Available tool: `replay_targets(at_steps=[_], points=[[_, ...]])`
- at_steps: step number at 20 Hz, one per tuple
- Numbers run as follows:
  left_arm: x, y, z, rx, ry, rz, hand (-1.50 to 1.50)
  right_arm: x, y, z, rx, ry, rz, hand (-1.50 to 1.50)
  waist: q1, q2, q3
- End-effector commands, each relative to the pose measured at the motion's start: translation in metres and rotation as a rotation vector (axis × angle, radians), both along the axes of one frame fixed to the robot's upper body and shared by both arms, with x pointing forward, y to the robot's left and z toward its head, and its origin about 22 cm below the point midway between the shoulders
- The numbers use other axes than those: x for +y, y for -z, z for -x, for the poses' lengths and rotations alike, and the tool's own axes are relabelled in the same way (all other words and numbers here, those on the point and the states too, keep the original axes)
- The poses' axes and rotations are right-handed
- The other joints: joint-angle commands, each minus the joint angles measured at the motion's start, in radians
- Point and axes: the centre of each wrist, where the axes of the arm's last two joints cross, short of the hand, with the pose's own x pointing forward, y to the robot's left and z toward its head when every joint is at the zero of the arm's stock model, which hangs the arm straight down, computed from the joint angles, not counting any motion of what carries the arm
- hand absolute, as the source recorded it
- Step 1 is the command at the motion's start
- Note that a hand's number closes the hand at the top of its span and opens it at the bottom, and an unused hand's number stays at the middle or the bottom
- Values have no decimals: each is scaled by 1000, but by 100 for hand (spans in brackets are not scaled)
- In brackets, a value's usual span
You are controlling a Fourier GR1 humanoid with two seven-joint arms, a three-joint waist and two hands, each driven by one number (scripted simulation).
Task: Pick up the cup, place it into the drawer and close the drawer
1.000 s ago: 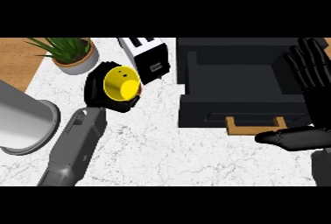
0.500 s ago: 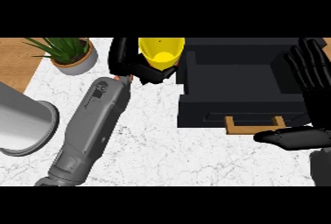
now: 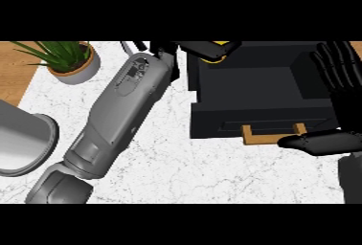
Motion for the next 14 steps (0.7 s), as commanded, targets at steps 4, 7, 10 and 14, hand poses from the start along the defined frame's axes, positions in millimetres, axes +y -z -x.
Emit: replay_targets(at_steps=[4, 7, 10, 14], points=[[-17, 6, -10, 113, -78, -153, 150, -1, 6, -2, -16, -29, 0, -150, -41, 12, 1], [-17, 18, -10, 171, -55, -200, 150, 17, 0, -7, -32, -52, -24, -150, -70, 19, 1], [-14, 33, -9, 223, 6, -273, 150, 24, -7, -20, -39, -68, -11, -150, -86, 27, 1], [-10, 48, -8, 269, 13, -327, 150, 14, -15, -11, -38, -123, 7, -150, -130, 30, 1]])
